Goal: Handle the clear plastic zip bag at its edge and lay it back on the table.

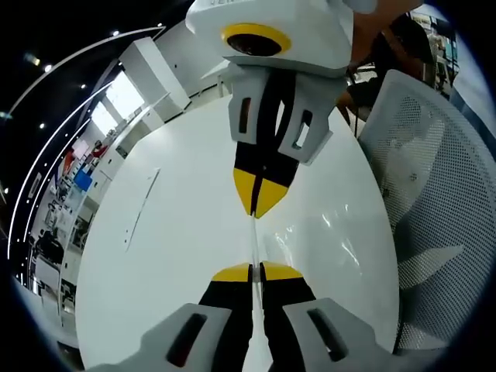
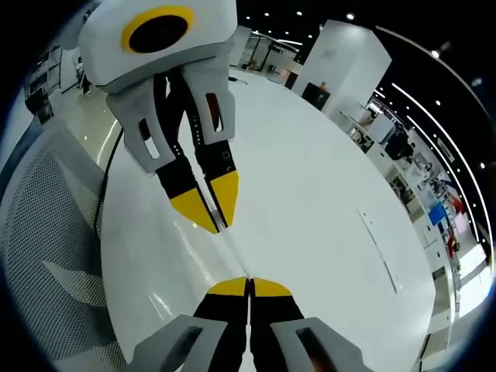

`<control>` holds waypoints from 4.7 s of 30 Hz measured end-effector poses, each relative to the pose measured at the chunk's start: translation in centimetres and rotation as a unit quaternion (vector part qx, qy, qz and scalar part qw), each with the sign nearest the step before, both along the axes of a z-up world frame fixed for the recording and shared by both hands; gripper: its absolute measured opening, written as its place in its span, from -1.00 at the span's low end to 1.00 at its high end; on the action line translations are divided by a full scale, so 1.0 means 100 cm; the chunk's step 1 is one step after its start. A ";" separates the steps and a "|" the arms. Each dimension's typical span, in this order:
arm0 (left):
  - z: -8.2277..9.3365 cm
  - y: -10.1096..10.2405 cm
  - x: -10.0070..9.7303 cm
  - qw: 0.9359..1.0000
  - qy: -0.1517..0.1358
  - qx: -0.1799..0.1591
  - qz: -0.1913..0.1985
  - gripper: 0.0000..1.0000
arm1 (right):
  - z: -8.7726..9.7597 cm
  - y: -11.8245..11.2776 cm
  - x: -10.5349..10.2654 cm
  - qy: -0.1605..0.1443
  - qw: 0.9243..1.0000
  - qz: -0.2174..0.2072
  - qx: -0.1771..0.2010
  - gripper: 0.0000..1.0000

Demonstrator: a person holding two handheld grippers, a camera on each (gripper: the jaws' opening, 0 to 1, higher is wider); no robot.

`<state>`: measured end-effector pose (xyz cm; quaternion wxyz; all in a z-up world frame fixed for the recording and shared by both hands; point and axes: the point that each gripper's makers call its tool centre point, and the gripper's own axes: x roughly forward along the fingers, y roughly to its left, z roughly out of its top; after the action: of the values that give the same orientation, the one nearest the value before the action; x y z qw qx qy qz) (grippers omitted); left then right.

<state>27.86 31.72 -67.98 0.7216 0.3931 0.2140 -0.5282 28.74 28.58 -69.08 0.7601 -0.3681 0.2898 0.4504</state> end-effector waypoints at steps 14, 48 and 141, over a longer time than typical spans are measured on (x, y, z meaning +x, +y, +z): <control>-0.001 0.005 0.001 1.000 0.001 0.002 0.004 -1.00 | -0.002 -0.009 0.005 0.001 1.000 -0.009 0.000 -1.00; -0.003 0.016 0.003 1.000 0.003 0.004 0.012 -1.00 | 0.000 -0.013 0.008 0.001 1.000 -0.021 -0.001 -1.00; -0.004 0.054 0.006 0.999 0.006 0.016 0.041 -1.00 | 0.003 -0.025 0.015 -0.001 0.999 -0.032 -0.007 -1.00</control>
<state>28.45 37.13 -68.34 0.7350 0.3928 0.2428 -0.4965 30.28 26.06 -68.76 0.7719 -0.3640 0.3037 0.4237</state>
